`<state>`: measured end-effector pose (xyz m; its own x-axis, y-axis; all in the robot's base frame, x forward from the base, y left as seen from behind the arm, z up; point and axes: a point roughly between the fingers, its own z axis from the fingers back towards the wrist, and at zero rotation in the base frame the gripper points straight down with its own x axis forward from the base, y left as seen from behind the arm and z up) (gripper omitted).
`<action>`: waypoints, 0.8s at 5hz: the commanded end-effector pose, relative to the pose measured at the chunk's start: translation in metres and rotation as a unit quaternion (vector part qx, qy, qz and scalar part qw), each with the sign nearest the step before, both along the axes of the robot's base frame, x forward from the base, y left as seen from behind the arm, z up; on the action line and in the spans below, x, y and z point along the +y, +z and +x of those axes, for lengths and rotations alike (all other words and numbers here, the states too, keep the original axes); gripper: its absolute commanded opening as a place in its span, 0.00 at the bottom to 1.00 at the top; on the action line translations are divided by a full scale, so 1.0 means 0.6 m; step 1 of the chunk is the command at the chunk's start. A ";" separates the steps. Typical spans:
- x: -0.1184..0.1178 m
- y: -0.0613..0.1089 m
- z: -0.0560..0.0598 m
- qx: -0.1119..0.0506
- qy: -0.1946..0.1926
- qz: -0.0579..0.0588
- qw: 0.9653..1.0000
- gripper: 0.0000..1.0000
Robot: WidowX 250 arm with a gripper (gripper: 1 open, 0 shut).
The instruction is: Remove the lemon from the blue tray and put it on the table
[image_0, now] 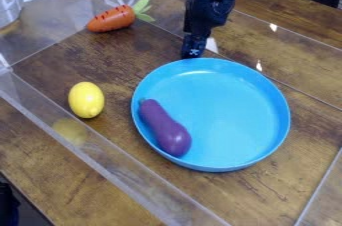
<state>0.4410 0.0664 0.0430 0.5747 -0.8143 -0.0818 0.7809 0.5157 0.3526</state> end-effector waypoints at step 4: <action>0.026 -0.049 -0.004 -0.012 0.013 0.015 1.000 1.00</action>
